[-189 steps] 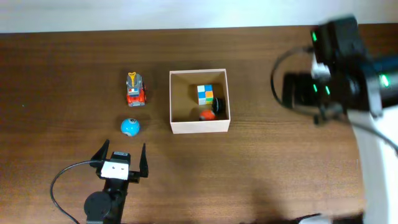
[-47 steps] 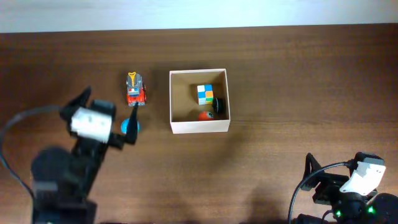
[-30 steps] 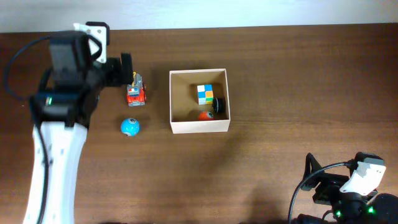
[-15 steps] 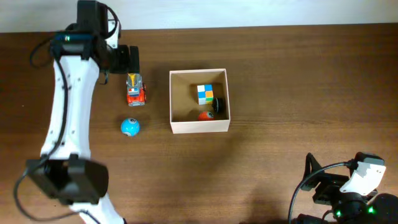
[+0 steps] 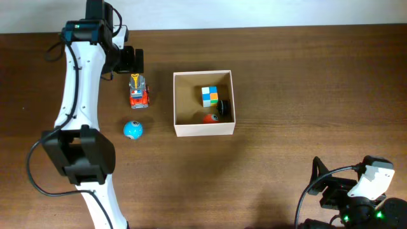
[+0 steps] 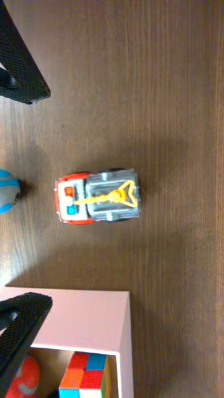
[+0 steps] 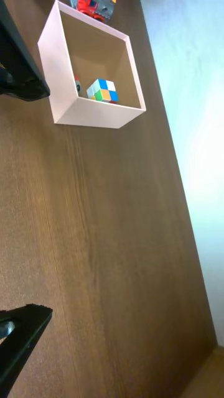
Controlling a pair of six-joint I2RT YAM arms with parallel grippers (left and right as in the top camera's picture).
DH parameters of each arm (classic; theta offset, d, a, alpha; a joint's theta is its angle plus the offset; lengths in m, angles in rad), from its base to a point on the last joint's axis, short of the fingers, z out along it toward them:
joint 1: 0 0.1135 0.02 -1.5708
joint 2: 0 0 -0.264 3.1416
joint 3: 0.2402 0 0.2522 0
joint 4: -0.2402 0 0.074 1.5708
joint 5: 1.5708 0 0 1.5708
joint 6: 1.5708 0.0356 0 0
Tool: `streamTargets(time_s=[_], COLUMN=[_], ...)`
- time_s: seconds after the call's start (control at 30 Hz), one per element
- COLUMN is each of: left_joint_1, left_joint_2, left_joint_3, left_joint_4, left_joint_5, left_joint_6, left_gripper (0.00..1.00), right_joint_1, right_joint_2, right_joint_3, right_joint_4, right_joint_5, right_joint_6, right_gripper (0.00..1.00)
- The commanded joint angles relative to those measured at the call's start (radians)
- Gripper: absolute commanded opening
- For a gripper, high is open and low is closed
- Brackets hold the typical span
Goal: Pack container
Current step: 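Reach the left gripper forward over the red toy truck, then lower the left gripper and grasp the red toy truck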
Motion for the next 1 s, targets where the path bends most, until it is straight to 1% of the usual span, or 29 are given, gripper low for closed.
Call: streamTargets(time_s=[0.0, 0.27, 0.43, 0.57, 0.97], left_joint_1=[0.002, 0.002, 0.002, 0.002, -0.001], left_joint_2=[0.023, 0.026, 0.029, 0.045, 0.189], left_joint_3=[0.024, -0.022, -0.082, -0.104, -0.109], left_joint_4=[0.003, -0.004, 0.048, 0.060, 0.063], left_joint_5=[0.068, 0.066, 0.048, 0.048, 0.013], left_joint_6=[0.015, 0.016, 0.015, 0.015, 0.016], left_gripper=[0.99, 0.99, 0.99, 0.99, 0.99], right_joint_1=[-0.008, -0.008, -0.008, -0.008, -0.008], right_joint_2=[-0.008, -0.008, -0.008, -0.008, -0.008], right_joint_3=[0.012, 0.012, 0.012, 0.012, 0.012], right_joint_4=[0.003, 0.003, 0.003, 0.003, 0.003], right_joint_5=[-0.009, -0.009, -0.009, -0.009, -0.009], right_joint_6=[-0.004, -0.004, -0.004, -0.004, -0.004], right_gripper=[0.99, 0.99, 0.99, 0.99, 0.99])
